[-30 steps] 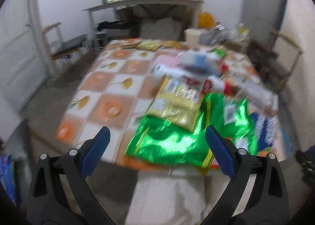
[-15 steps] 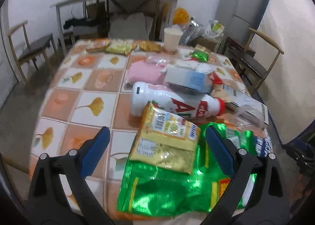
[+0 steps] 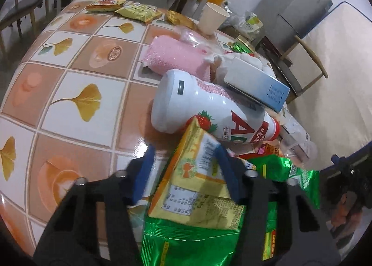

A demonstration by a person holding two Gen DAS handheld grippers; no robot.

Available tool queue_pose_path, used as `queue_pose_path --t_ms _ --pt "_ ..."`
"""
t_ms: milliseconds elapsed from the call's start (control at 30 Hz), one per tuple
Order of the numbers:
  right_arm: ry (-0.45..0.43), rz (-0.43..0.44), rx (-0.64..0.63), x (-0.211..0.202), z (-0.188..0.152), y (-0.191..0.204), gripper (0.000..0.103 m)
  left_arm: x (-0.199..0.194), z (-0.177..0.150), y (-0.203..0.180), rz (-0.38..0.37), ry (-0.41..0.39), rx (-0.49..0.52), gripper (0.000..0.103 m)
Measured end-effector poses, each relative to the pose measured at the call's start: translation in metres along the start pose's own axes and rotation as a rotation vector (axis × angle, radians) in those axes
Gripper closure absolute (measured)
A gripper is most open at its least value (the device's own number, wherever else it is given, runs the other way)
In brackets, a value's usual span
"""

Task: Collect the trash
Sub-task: 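Grasp the yellow snack packet with the left tool while the right tool grasps the clear plastic cup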

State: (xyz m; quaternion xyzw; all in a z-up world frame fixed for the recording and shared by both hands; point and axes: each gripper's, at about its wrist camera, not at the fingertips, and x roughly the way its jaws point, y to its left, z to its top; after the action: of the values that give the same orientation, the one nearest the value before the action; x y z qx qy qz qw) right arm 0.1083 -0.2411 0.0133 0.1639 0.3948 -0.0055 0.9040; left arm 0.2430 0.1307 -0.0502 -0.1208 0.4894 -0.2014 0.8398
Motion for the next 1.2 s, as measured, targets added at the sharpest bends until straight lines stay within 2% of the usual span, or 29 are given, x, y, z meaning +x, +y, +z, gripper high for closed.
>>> queue_pose_path --t_ms 100,233,500,633,733,967,1033,1100,1200 --pt "0.002 0.015 0.002 0.003 0.002 0.005 0.006 -0.002 -0.001 -0.002 0.028 -0.016 0.043 0.072" --pt "0.002 0.006 -0.002 0.005 0.006 0.011 0.006 -0.008 -0.005 -0.006 0.035 -0.042 0.083 0.083" --pt "0.002 -0.030 -0.037 0.006 0.014 0.016 0.006 -0.036 -0.011 -0.003 0.017 -0.152 0.064 0.092" --pt "0.038 -0.061 -0.133 0.019 0.018 0.033 0.007 -0.043 -0.013 0.000 0.001 -0.180 0.043 0.093" --pt "0.079 -0.095 -0.275 0.036 0.019 0.056 0.014 -0.054 -0.015 0.003 -0.023 -0.223 0.031 0.094" --pt "0.179 -0.208 -0.464 0.073 0.010 0.081 0.049 -0.083 -0.020 0.003 -0.100 -0.339 0.035 0.094" --pt "0.194 -0.231 -0.471 0.077 0.009 0.080 0.069 -0.086 -0.023 0.003 -0.109 -0.353 0.028 0.094" --pt "0.208 -0.228 -0.454 0.079 0.008 0.078 0.081 -0.089 -0.025 0.006 -0.117 -0.371 0.011 0.095" --pt "0.170 -0.262 -0.440 0.075 0.009 0.077 0.095 -0.095 -0.030 0.008 -0.122 -0.393 -0.013 0.095"
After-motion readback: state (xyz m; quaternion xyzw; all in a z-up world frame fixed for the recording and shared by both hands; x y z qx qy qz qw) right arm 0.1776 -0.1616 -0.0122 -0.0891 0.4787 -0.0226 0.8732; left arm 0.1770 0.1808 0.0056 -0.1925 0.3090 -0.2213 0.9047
